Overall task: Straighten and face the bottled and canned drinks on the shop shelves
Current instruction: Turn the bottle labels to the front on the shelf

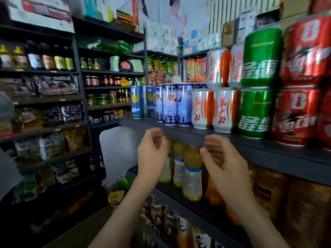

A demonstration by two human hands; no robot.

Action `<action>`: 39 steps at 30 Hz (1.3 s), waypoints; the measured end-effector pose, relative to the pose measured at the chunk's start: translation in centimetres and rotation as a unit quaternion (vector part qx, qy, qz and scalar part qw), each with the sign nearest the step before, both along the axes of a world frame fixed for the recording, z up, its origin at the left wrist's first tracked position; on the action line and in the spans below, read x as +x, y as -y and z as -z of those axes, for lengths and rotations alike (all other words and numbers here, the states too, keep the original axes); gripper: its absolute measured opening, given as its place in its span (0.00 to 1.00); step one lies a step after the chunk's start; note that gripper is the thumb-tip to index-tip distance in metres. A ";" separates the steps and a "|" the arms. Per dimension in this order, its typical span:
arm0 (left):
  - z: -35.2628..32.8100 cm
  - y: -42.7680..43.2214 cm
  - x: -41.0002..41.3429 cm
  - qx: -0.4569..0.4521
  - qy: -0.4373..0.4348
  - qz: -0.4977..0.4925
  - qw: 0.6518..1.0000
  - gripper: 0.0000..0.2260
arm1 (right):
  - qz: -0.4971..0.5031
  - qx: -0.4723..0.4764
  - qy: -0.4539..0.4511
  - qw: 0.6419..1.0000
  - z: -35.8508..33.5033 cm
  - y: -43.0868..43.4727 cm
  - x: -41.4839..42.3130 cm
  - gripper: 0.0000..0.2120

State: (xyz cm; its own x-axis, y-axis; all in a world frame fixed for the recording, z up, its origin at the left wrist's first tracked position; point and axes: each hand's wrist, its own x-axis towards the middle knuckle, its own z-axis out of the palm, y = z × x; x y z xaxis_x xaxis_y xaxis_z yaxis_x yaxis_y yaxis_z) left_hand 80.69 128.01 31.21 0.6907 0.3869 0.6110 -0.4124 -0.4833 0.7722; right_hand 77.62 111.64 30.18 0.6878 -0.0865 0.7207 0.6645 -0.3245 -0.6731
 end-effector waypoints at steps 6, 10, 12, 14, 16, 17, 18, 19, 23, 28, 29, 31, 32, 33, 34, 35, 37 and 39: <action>-6.0 -8.6 8.0 0.061 0.066 0.014 0.996 0.09 | 0.071 -0.021 0.028 0.997 -2.9 -7.6 5.1 0.12; -9.3 -14.3 12.2 0.080 0.033 -0.042 0.995 0.18 | 0.101 -0.038 0.012 0.994 -4.6 -10.6 7.5 0.12; -9.9 -16.3 14.2 0.101 -0.050 -0.030 0.993 0.24 | 0.116 -0.044 0.002 0.992 -4.6 -11.8 8.2 0.12; -10.2 -17.8 15.7 0.112 -0.124 0.003 0.986 0.31 | 0.130 -0.061 -0.012 0.990 -4.5 -13.1 8.8 0.13; -10.4 -18.8 16.9 0.118 -0.152 0.035 0.981 0.30 | 0.143 -0.078 -0.015 0.987 -4.8 -14.4 9.3 0.15; -10.5 -19.3 17.5 0.120 -0.156 0.053 0.979 0.29 | 0.146 -0.083 -0.012 0.986 -5.0 -15.1 9.6 0.15; -10.5 -19.7 18.1 0.123 -0.159 0.071 0.977 0.28 | 0.147 -0.085 -0.008 0.985 -5.3 -15.8 9.9 0.15; -10.6 -20.1 18.8 0.127 -0.162 0.091 0.974 0.28 | 0.149 -0.086 -0.002 0.985 -5.8 -16.5 10.2 0.15; -10.6 -20.6 20.6 0.153 -0.158 0.150 0.964 0.27 | 0.188 -0.090 0.016 0.978 -6.6 -18.7 11.9 0.17; -10.8 -21.3 23.5 0.174 -0.130 0.210 0.953 0.21 | 0.279 -0.086 0.056 0.955 -6.9 -19.4 12.8 0.16; -10.7 -21.5 24.2 0.176 -0.127 0.230 0.949 0.20 | 0.300 -0.088 0.063 0.948 -6.9 -19.5 12.9 0.17; -10.5 -22.0 25.1 0.163 -0.123 0.282 0.937 0.16 | 0.345 -0.090 0.076 0.931 -6.9 -19.5 13.4 0.17; -10.5 -22.3 25.6 0.154 -0.124 0.311 0.930 0.15 | 0.363 -0.089 0.071 0.925 -6.9 -19.5 13.6 0.18; -10.4 -22.5 26.2 0.150 -0.126 0.333 0.922 0.14 | 0.378 -0.087 0.059 0.920 -6.7 -19.6 13.9 0.20; -10.4 -22.7 26.6 0.154 -0.125 0.348 0.916 0.13 | 0.389 -0.086 0.049 0.916 -6.5 -19.7 14.1 0.21; -10.4 -22.9 27.1 0.157 -0.124 0.359 0.912 0.12 | 0.399 -0.086 0.044 0.912 -6.4 -19.7 14.4 0.21; -10.4 -23.2 27.8 0.156 -0.125 0.377 0.904 0.10 | 0.414 -0.087 0.043 0.905 -6.1 -20.0 14.7 0.21; -10.4 -23.3 28.1 0.153 -0.123 0.388 0.901 0.09 | 0.435 -0.085 0.042 0.895 -6.0 -20.1 15.0 0.22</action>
